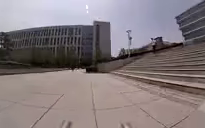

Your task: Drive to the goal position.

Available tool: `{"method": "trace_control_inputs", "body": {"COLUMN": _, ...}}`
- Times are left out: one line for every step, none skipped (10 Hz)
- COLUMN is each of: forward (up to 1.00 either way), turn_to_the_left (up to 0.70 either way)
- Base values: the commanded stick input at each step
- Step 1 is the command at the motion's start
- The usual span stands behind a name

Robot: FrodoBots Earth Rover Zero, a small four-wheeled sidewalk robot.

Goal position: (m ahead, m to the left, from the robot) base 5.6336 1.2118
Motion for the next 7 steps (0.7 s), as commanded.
{"method": "trace_control_inputs", "body": {"forward": 1.0, "turn_to_the_left": -0.01}}
{"method": "trace_control_inputs", "body": {"forward": 1.0, "turn_to_the_left": -0.01}}
{"method": "trace_control_inputs", "body": {"forward": 1.0, "turn_to_the_left": -0.01}}
{"method": "trace_control_inputs", "body": {"forward": 1.0, "turn_to_the_left": -0.01}}
{"method": "trace_control_inputs", "body": {"forward": 1.0, "turn_to_the_left": 0.17}}
{"method": "trace_control_inputs", "body": {"forward": 1.0, "turn_to_the_left": 0.3}}
{"method": "trace_control_inputs", "body": {"forward": 1.0, "turn_to_the_left": 0.06}}
